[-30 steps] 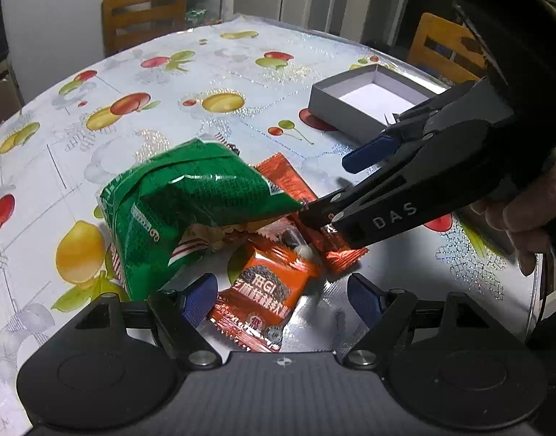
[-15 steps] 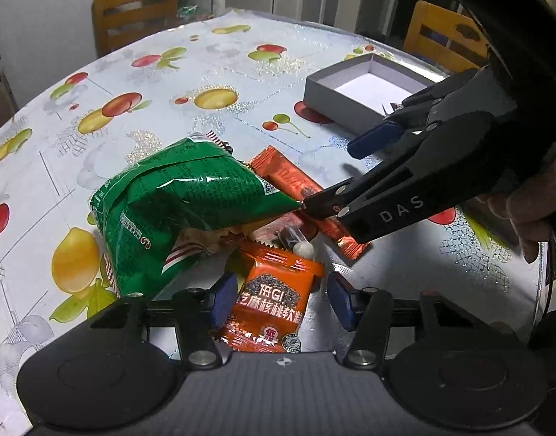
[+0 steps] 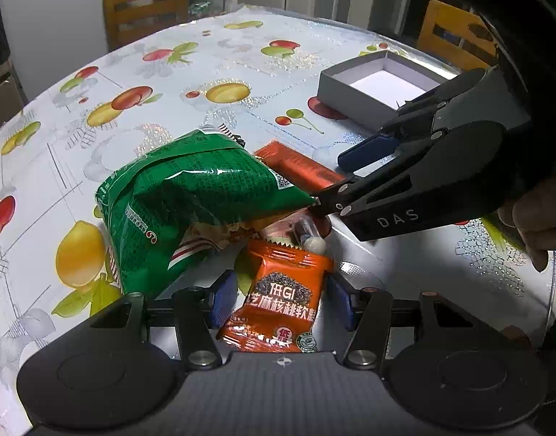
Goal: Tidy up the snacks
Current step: 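Grasp the red-orange stick snack with the right tool while the left tool grasps the orange candy packet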
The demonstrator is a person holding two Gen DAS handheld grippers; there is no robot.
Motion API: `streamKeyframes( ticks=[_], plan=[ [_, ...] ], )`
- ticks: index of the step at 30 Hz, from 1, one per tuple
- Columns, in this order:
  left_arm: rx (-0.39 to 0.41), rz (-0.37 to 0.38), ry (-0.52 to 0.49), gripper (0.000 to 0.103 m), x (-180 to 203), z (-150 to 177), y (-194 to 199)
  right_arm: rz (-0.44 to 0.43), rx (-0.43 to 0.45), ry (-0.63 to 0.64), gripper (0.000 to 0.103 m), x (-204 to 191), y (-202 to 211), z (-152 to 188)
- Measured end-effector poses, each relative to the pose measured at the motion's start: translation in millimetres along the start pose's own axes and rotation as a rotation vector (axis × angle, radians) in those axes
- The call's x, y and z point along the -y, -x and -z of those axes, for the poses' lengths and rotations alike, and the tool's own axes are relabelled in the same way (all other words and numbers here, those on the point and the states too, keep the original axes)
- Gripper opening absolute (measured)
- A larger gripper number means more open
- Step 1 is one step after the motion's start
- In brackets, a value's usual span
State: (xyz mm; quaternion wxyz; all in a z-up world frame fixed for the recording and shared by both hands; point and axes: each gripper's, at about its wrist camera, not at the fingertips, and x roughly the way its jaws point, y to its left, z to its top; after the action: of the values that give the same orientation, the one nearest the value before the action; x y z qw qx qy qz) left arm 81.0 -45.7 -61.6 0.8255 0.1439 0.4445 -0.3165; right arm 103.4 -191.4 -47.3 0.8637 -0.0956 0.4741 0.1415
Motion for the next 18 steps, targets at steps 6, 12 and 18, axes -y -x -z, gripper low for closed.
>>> streamKeyframes(
  ticks=[6,12,18],
  plan=[
    [0.005,-0.017,-0.002,0.052,2.3,1.8,0.3,-0.008,0.009,0.003,0.042,-0.9,-0.3,0.3],
    [-0.006,-0.016,0.008,0.045,5.3,3.3,3.4,-0.021,0.020,0.029,0.030,-4.4,0.5,2.1],
    [-0.017,-0.024,0.018,0.042,12.1,6.2,6.1,-0.043,0.016,0.014,0.022,1.4,4.1,5.4]
  ],
)
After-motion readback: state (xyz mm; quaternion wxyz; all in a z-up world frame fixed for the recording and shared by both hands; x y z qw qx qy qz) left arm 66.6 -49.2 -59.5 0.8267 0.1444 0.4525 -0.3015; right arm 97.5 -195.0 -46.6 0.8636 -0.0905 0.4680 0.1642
